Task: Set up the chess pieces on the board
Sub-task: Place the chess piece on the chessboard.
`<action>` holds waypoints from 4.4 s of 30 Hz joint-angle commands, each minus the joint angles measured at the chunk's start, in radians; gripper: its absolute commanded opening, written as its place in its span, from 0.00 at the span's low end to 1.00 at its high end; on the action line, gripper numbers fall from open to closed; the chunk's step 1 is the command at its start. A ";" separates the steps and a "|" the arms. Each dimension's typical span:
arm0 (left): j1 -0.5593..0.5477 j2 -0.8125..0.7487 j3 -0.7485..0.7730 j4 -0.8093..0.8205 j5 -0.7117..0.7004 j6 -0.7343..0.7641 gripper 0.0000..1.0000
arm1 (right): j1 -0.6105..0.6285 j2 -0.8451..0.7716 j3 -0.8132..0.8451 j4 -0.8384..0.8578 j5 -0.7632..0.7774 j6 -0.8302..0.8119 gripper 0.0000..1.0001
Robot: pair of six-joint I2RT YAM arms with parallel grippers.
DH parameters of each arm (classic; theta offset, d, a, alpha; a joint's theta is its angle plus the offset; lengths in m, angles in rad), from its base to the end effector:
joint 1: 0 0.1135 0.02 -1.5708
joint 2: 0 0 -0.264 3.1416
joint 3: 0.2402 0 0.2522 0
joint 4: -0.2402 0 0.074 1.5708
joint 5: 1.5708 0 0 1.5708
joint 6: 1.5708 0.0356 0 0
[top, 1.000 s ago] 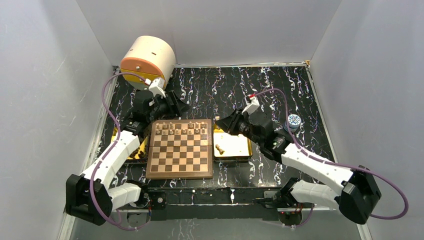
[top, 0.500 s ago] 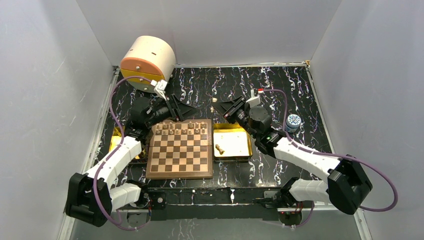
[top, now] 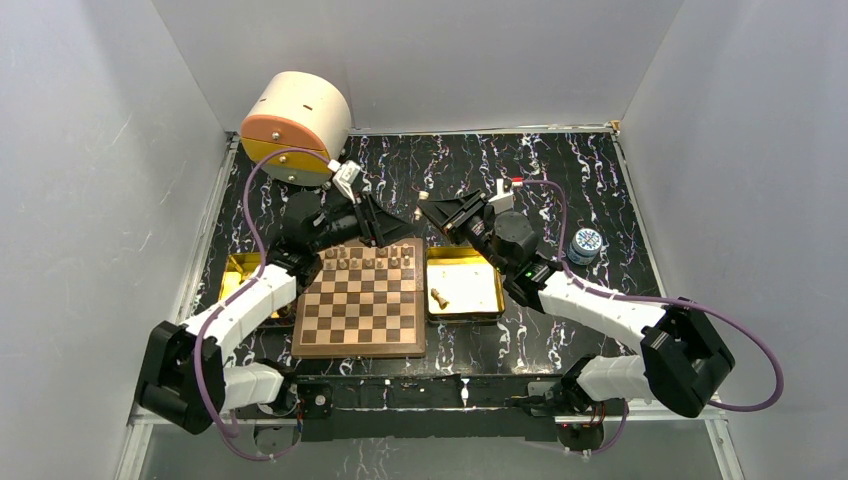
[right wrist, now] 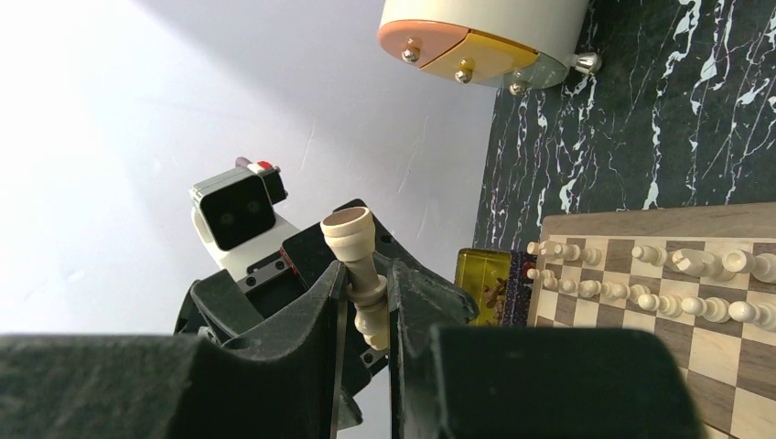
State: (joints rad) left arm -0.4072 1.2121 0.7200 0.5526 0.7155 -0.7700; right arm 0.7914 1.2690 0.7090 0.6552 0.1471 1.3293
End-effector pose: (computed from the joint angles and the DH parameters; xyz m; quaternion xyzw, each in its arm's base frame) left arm 0.2407 -0.1293 0.3039 0.1350 0.6775 -0.5783 0.4340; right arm 0.2073 0.2024 0.2967 0.2307 0.6323 0.6197 0.4037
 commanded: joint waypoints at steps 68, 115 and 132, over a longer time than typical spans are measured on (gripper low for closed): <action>-0.064 0.063 0.309 -0.842 0.309 0.426 0.00 | 0.101 -0.099 0.267 -0.789 -0.526 -2.521 0.56; -0.064 -0.135 0.275 -0.557 -0.014 0.290 0.14 | 0.130 -0.065 0.162 -0.185 -0.322 -1.235 0.12; -0.064 -0.113 0.336 -0.753 -0.445 0.430 0.00 | 0.130 -0.237 -0.020 -0.275 -0.256 -1.223 0.93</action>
State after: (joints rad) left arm -0.4706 1.0935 1.0149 -0.1551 0.4572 -0.3969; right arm 0.9176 1.1290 0.7258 0.3672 -0.1394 0.0933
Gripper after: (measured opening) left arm 0.177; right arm 0.856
